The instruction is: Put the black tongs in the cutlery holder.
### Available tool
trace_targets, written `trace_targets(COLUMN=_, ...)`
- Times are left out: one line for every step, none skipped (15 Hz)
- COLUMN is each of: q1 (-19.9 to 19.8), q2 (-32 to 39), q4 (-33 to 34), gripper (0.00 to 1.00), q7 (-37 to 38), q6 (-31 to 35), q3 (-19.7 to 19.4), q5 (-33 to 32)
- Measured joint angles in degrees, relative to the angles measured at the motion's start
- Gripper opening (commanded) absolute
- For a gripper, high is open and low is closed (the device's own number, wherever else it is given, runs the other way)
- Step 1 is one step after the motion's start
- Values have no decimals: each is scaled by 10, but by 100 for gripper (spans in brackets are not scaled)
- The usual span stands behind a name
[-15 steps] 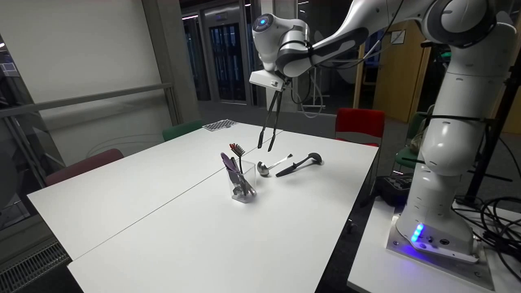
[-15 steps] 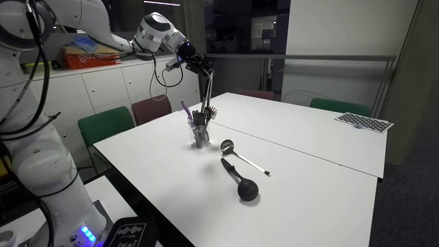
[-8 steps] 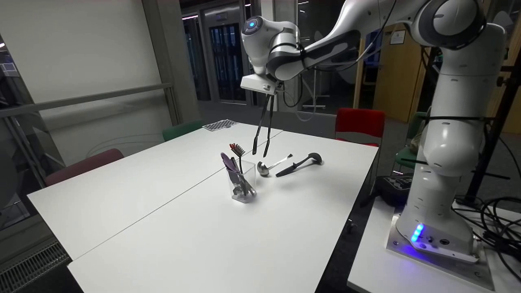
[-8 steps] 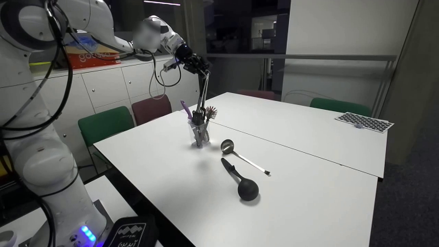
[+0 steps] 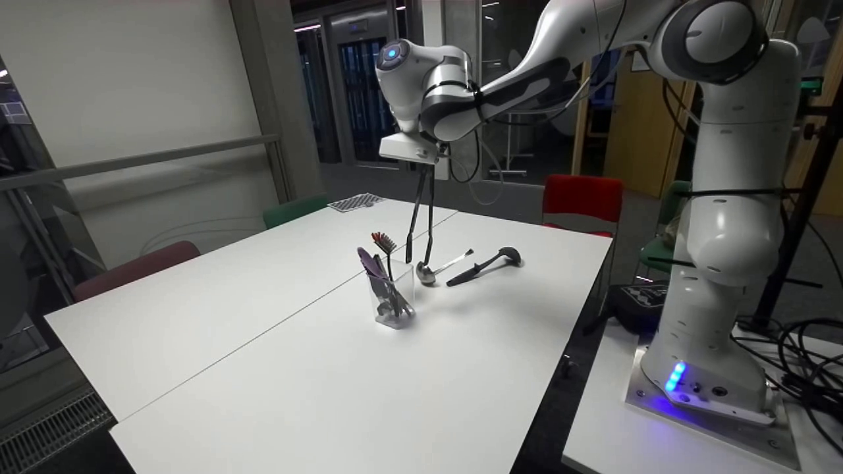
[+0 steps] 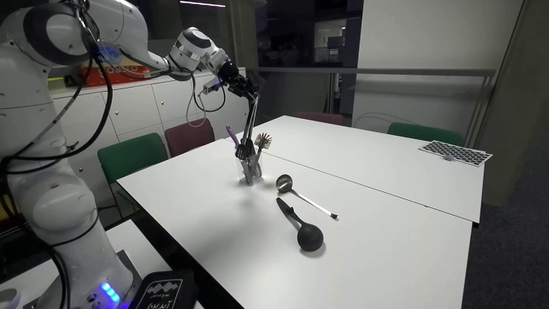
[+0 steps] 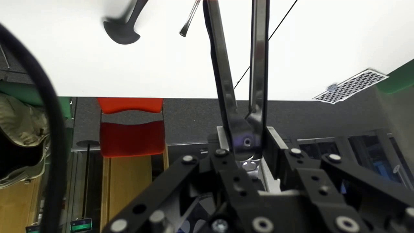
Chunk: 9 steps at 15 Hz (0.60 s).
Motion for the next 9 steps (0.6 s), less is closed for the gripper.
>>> trace_targets(q1=4, q2=5, q4=5, gripper=8, q7=-2, q6=-5, q3=0, q5=-2)
trace_targets(q1=7, q2=10, q4=12, gripper=8, q7=-3, q6=-12, q3=0, q5=-4)
trace_targets(q1=11, q2=15, q4=17, gripper=8, q7=-5, q6=-16, q3=0, q5=-7)
trace_targets(q1=13, q2=20, q4=23, gripper=8, q7=-7, q6=-20, q3=0, q5=-9)
trace_targets(q1=16, q2=26, q4=30, gripper=8, q7=-9, q6=-24, q3=0, q5=-11)
trace_targets(q1=18, q2=32, q4=37, gripper=8, q7=-10, q6=-28, q3=0, q5=-13)
trace_targets(q1=20, q2=37, q4=43, gripper=8, q7=-12, q6=-33, q3=0, q5=-15)
trace_targets(q1=21, q2=43, q4=50, gripper=8, q7=-14, q6=-36, q3=0, q5=-15)
trace_targets(q1=21, q2=48, q4=55, gripper=8, q7=-16, q6=-37, q3=0, q5=-16)
